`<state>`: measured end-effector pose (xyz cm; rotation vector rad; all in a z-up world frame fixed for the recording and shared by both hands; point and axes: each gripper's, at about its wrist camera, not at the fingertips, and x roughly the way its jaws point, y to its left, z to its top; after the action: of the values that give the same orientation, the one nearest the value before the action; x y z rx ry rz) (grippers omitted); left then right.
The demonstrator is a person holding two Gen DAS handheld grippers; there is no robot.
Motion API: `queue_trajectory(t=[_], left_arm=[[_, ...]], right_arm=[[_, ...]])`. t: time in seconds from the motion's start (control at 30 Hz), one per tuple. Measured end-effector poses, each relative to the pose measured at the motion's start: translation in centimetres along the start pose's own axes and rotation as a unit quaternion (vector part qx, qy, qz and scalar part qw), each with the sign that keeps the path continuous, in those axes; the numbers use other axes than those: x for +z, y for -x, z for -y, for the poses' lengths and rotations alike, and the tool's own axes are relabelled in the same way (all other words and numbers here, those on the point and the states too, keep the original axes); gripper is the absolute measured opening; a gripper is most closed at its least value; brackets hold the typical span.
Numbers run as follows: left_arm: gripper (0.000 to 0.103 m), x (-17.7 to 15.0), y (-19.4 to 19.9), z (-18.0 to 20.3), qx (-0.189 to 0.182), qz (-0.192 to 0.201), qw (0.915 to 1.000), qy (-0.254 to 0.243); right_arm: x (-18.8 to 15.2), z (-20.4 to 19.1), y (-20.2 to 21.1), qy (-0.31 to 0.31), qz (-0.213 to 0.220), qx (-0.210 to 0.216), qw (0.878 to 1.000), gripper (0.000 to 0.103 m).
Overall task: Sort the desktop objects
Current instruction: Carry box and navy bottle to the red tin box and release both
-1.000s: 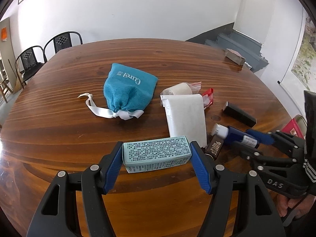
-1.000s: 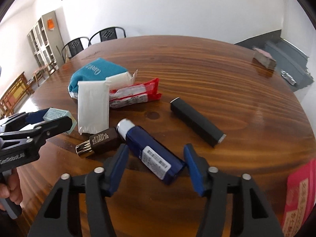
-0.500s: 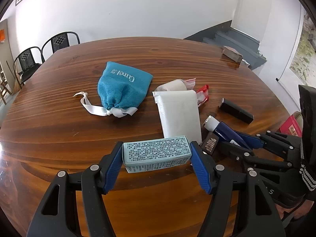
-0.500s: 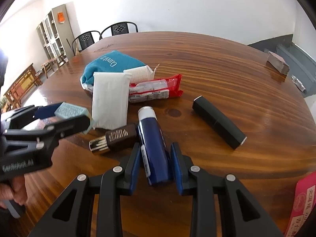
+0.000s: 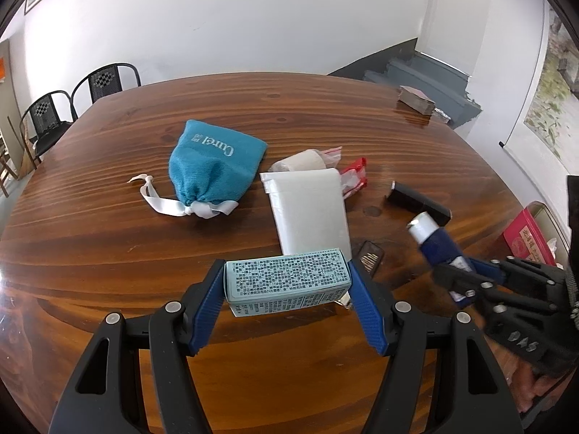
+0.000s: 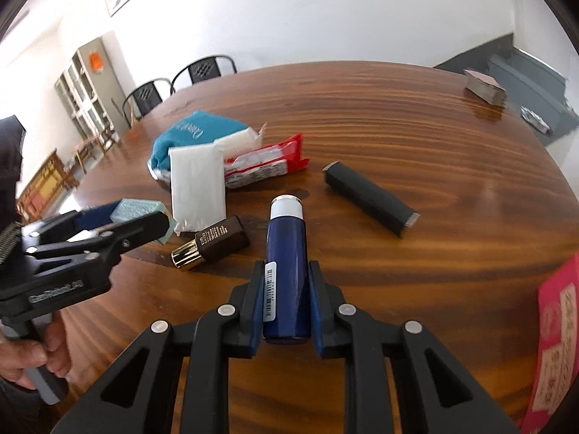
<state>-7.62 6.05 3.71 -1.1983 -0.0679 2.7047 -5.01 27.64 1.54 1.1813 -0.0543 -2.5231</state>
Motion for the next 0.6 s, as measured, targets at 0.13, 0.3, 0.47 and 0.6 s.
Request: queue_trajectory(t=[0.13,0.3,0.47,0.6], left_arm=[[0.069,-0.1,0.4,0.9,-0.008,0.002,1.0000,-0.006],[0.069,-0.3,0.9,2.5,-0.017,0.006,0.9997,-0.015],[0.069,-0.4,1.2,4.3,-0.031,0.006,0.9992,-0.026],[0.069,-0.5,1.5,6.2,-0.044,0.007,0.9985,-0.034]], right_arm=[[-0.9,1.4,2.7,-0.037,0.020,0.013,0.999,0.024],[-2.1,2.5,5.9,-0.061,0.054,0.007,0.997,0.024],[-3.3,3.6,9.8,-0.075,0.100,-0.035,0.991,0.024],[-5.4,6.1,13.2,-0.108,0.127,-0.071,0.983,0.024]])
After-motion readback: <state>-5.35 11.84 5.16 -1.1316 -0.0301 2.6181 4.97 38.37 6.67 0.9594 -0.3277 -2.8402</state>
